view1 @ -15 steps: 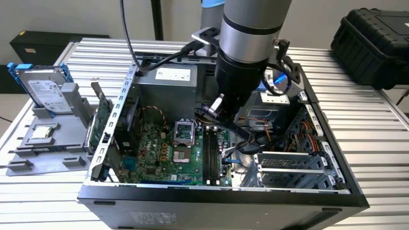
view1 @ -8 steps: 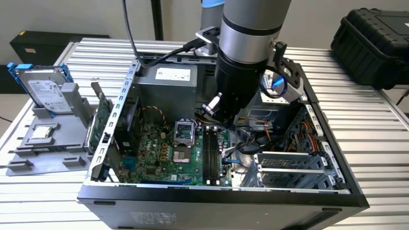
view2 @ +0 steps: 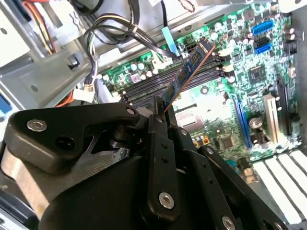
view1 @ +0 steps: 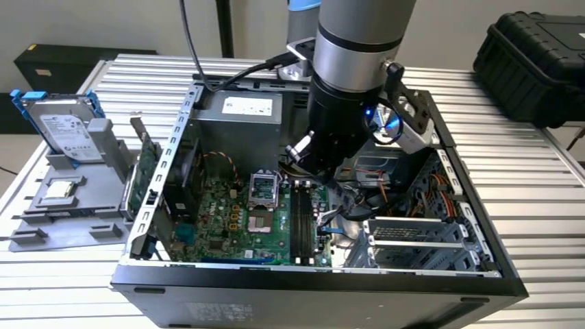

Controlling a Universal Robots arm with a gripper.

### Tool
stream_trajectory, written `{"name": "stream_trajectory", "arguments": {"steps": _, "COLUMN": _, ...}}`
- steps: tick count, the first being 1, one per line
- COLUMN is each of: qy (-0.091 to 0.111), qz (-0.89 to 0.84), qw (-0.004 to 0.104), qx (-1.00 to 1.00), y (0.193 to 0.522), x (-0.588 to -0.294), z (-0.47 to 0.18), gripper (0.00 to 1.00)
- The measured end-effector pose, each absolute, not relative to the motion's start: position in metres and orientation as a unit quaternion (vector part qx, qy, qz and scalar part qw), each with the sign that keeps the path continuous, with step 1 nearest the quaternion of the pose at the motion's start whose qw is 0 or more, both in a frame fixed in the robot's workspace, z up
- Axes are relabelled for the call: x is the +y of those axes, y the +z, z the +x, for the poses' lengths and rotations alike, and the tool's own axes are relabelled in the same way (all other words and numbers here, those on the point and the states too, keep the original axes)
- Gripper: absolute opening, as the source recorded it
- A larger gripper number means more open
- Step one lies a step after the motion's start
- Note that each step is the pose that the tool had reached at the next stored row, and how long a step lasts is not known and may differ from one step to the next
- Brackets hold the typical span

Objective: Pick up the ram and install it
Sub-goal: 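Insert the ram into the slot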

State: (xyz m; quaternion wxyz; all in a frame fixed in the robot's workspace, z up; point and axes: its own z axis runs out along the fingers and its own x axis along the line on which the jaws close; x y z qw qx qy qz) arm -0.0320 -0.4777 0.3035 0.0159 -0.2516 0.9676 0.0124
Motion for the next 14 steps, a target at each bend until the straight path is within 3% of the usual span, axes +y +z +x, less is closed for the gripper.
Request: {"name": "stream_trajectory", "arguments": {"steps": 14, "qy": 0.010, "qz": -0.127, "qw": 0.017, "qx": 0.992, "y": 0.3000, "x": -0.4777, "z": -0.0320, "gripper": 0.00}}
